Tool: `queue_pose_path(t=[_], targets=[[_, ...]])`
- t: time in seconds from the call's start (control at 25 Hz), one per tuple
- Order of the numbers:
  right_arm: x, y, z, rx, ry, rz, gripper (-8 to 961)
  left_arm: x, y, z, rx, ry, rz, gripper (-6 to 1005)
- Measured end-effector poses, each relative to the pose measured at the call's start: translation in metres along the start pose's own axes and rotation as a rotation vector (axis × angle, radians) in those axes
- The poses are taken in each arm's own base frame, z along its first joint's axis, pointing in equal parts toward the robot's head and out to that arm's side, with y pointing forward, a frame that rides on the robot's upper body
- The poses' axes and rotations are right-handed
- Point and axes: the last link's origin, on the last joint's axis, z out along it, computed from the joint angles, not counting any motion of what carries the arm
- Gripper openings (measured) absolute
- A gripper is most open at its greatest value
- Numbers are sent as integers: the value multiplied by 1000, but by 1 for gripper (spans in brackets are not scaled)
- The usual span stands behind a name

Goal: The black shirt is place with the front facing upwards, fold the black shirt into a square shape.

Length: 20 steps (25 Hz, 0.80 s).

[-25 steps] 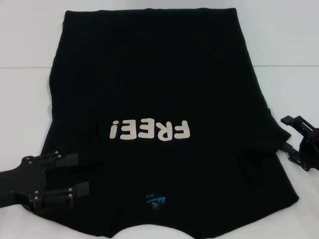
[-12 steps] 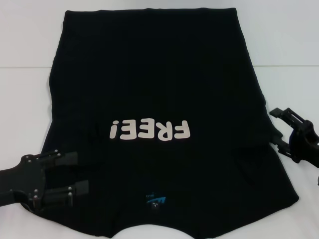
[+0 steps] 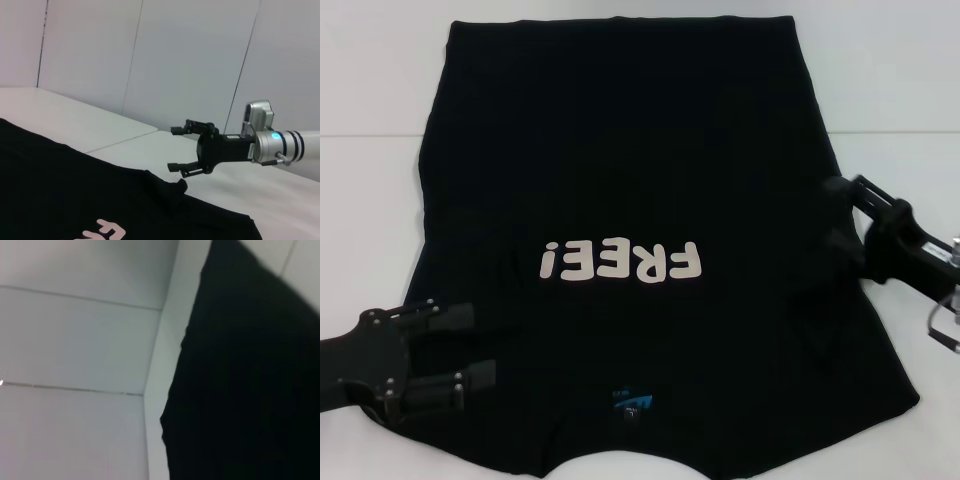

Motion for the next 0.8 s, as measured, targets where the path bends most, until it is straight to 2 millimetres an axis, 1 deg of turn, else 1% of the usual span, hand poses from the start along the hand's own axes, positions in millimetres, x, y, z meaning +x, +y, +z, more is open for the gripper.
queue_pose_path(t=[0.24,0.36,0.52,0.68,0.8], targets=[[7,23,25,-49,84,-101,930,0,0,0,1,1,0,806],[8,25,24,-68,93,-131,930,0,0,-1,4,4,0,806],[1,15,4,-62,49,-150,930,1,-1,-2,12,10,0,806],[-5,-3,-25,-41,-18,-146,930,3,-2,-1,10,10,4,806],[-6,-19,-46,2,-62,-120,930,4,-3,0,11,12,2,806]])
